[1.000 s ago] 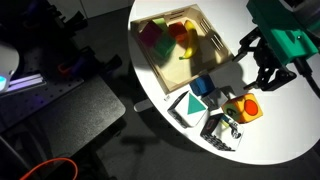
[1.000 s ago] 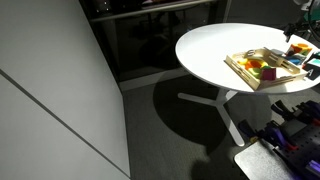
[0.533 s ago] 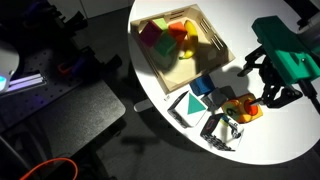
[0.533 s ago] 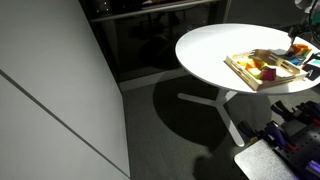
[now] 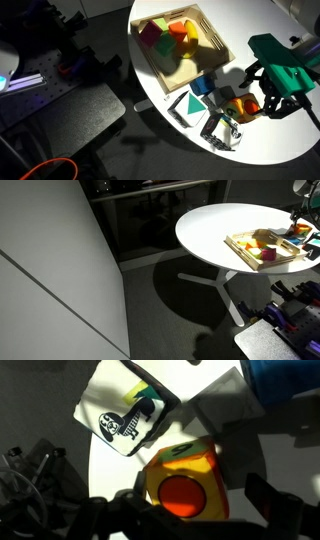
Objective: Put the orange plushy cube in the crate
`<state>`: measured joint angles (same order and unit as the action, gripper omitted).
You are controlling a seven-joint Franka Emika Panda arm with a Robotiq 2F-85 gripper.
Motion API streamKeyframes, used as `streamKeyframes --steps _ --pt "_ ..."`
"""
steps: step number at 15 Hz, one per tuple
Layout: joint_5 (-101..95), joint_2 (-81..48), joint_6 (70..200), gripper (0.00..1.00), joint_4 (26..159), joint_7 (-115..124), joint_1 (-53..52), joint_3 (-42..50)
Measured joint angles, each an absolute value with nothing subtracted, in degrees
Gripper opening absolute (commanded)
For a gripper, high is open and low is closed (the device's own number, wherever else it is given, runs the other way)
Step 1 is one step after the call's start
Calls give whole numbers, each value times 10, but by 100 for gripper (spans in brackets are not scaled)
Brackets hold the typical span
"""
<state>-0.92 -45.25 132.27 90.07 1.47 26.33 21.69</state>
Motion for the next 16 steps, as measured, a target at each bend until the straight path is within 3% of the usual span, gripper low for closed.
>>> streamKeyframes --steps 16 --pt "-20 -519 1331 100 846 50 263 224"
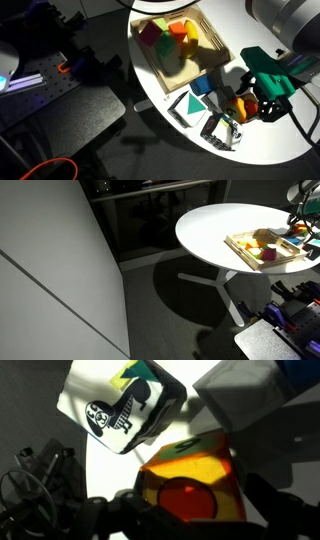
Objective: Put the orange plushy cube in the crate
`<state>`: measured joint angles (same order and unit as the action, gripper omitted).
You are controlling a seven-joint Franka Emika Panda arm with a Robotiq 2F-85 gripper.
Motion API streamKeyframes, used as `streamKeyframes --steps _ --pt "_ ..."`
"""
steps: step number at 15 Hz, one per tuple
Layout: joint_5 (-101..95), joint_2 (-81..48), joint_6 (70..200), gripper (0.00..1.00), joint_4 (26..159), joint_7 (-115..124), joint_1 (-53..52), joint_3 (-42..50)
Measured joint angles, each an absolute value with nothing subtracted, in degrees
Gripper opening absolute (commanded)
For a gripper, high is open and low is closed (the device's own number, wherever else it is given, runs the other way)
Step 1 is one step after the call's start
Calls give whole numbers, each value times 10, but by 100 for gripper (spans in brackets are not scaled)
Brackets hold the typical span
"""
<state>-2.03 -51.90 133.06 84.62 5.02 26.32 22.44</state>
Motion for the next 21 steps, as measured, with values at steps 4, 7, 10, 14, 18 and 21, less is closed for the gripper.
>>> streamKeyframes --steps 4,7,10,14,18,21 --pt "-20 -523 1329 75 841 50 263 224" --pt "-20 -523 1327 56 840 50 263 224" --pt "-20 -518 1304 34 834 46 263 219" --pt "-20 -493 1252 5 833 38 263 205" --pt "-20 -458 1224 0 834 38 256 195" --pt "-20 -429 1220 2 841 38 245 192"
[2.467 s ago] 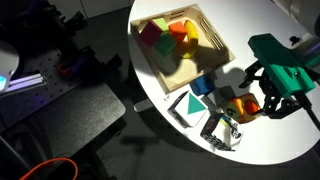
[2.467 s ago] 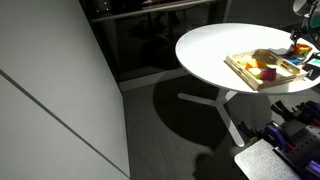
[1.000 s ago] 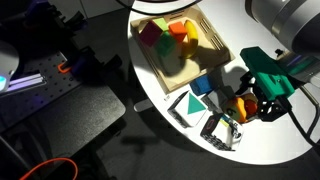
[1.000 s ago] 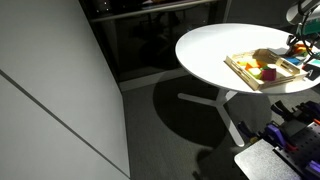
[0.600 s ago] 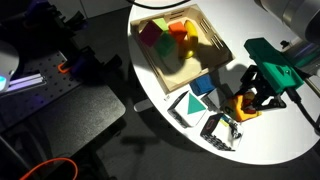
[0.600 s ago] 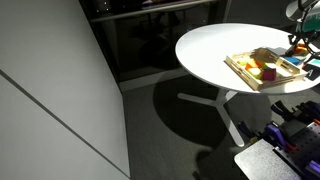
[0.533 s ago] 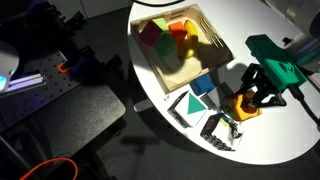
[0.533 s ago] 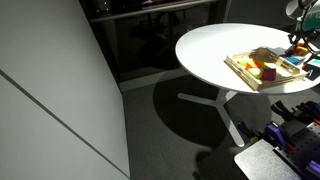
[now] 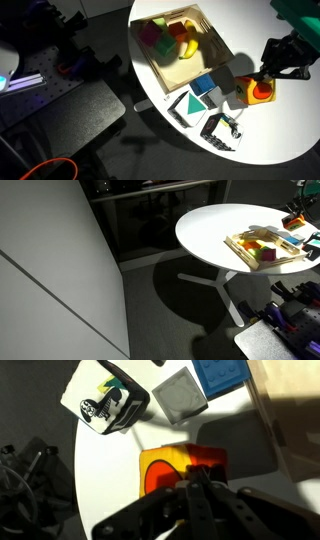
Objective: Put the orange plushy cube in the crate
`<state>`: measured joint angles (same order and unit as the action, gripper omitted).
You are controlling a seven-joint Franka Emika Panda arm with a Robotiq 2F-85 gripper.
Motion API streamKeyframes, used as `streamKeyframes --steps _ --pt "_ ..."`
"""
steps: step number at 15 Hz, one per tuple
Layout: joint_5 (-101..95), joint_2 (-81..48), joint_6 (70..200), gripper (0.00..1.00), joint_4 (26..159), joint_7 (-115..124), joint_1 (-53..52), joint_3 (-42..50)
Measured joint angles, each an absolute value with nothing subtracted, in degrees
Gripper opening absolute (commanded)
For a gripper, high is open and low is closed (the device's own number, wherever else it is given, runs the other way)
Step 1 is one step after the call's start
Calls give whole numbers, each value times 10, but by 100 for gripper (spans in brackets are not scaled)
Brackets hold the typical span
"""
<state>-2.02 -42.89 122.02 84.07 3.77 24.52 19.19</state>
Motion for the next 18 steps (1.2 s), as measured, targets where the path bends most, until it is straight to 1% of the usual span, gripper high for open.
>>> streamKeyframes --steps 9,16,17,18 --pt "-20 -366 1226 2 883 38 192 163" --pt "-20 -323 1238 3 958 30 154 134" --pt "-20 -312 1237 5 973 26 150 130" --pt "-20 -301 1233 28 988 20 148 127"
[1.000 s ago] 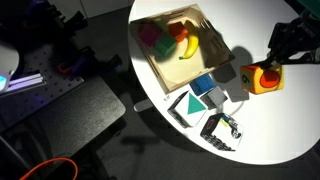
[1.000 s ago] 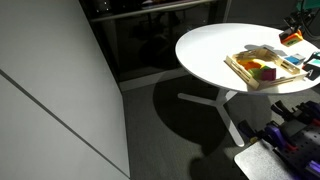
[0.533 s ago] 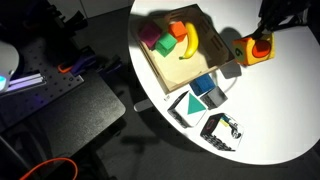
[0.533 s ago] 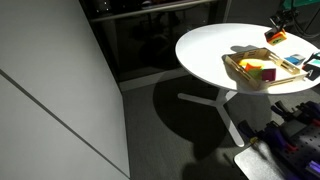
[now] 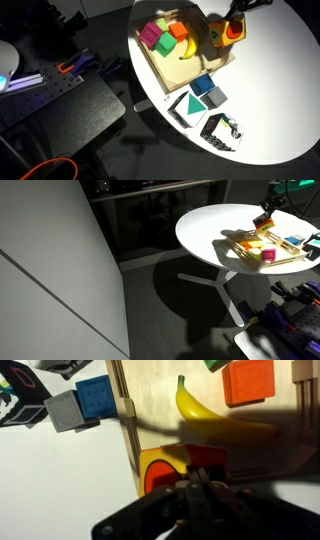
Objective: Put the orange plushy cube in the crate
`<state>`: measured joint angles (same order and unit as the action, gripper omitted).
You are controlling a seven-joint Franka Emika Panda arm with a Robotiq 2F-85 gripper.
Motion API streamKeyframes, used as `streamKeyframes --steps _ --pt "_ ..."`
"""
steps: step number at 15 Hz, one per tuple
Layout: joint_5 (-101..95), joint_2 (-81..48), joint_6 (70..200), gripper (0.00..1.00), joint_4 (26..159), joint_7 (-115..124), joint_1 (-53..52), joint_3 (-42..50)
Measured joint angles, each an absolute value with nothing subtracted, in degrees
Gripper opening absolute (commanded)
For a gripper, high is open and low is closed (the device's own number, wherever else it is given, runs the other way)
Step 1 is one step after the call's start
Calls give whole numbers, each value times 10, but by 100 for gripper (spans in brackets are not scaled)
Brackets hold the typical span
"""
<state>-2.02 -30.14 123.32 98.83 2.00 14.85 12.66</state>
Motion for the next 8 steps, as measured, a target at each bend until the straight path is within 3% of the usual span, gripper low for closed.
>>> streamKeyframes --steps 2,8 --pt "-20 -280 1211 30 1015 5 147 120" --pt "-19 -212 1124 77 1075 -49 146 104"
